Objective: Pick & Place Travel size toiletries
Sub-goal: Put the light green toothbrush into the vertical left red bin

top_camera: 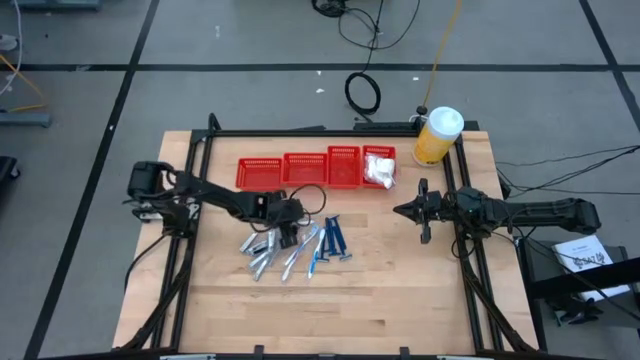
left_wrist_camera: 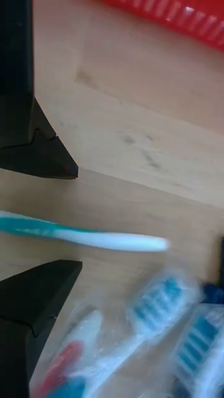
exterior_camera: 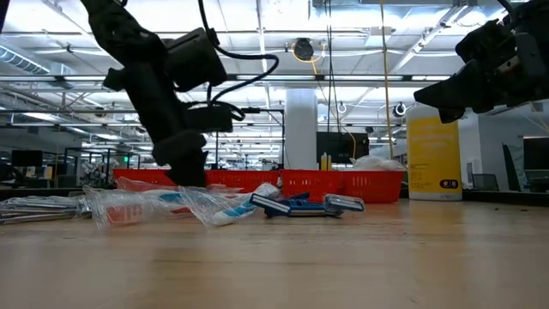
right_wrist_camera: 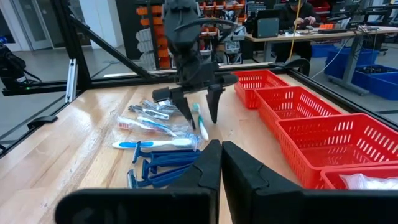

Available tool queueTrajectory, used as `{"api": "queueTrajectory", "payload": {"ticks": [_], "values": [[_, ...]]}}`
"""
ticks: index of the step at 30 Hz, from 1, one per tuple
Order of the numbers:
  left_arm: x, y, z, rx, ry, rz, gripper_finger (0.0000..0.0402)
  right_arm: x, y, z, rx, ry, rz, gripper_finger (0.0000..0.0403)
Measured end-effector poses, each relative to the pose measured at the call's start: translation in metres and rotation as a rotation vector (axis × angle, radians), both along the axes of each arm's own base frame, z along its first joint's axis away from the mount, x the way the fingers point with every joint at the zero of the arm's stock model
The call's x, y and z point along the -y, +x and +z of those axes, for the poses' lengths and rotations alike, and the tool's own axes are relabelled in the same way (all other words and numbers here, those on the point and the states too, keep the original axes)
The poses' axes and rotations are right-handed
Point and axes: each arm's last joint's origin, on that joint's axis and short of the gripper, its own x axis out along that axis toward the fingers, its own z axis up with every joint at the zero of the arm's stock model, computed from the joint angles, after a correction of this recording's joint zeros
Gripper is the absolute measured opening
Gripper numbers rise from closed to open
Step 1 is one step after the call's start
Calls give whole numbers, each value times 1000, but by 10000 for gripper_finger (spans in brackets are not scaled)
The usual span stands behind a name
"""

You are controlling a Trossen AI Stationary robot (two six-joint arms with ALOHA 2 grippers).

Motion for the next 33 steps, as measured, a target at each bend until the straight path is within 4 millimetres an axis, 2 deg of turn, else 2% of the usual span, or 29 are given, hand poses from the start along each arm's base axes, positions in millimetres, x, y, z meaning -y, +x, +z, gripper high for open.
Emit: {"api": "queueTrajectory", "payload": {"ticks": [3, 6, 9, 12, 14, 20, 24, 30, 33], "values": [[-3, 0, -3, -3, -22, 28, 222, 0, 0, 0, 0, 0, 0, 8], [-3, 0, -3, -5, -47, 33, 191, 0, 0, 0, 0, 0, 0, 8], [-1, 0, -3, -3, -67, 22, 128, 0, 0, 0, 0, 0, 0, 7], [-1, 0, -3, -3, -84, 26, 49, 0, 0, 0, 0, 0, 0, 8], [-2, 0, -2, 4, -100, 53, 17, 0, 0, 0, 0, 0, 0, 9], [-1, -4, 19, 100, -119, 116, 14, 0, 0, 0, 0, 0, 0, 5], [2, -5, 59, 285, -44, 85, 9, 0, 0, 0, 0, 0, 0, 4], [7, -12, 104, 514, 71, -22, 5, 0, 0, 0, -1, 0, 0, 4], [6, -16, 108, 645, 105, -82, 4, 0, 0, 0, -1, 0, 0, 4]]}}
